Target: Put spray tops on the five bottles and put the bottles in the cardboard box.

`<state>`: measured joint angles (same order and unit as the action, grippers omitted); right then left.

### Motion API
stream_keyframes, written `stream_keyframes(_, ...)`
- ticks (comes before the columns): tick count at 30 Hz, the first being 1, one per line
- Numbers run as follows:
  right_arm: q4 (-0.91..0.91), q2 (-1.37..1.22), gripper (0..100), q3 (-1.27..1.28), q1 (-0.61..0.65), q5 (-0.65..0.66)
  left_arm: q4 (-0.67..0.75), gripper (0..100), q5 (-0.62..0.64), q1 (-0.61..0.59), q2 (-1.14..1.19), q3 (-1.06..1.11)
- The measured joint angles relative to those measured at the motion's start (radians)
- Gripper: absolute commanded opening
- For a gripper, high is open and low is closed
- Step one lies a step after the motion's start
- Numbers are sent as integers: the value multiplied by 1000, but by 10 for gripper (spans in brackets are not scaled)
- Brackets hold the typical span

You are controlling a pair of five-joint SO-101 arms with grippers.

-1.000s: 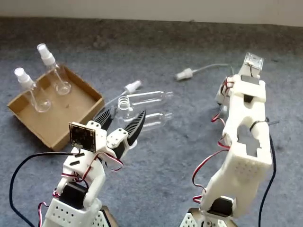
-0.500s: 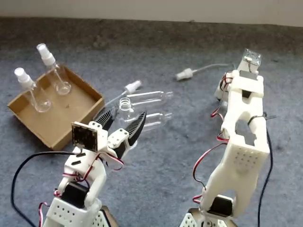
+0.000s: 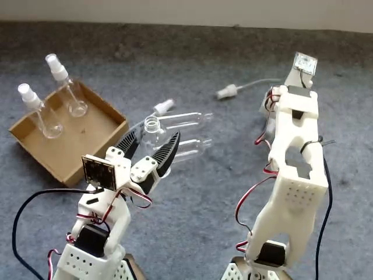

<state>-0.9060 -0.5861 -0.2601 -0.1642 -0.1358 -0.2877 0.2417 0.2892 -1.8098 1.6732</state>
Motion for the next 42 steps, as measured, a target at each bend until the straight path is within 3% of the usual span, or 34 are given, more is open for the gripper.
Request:
stream_keyframes(10,29,0,266,0,12,0,0,147,0,0,0,0)
stream_keyframes(15,29,0,256,21,34,-126,0,147,0,0,0,0)
stream_keyframes(22,6,-2,142,25,28,-259,0,147,0,0,0,0)
stream_keyframes(35,-115,0,132,23,28,-275,0,147,0,0,0,0)
stream_keyframes(42,-189,0,3,21,17,-275,0,147,0,0,0,0)
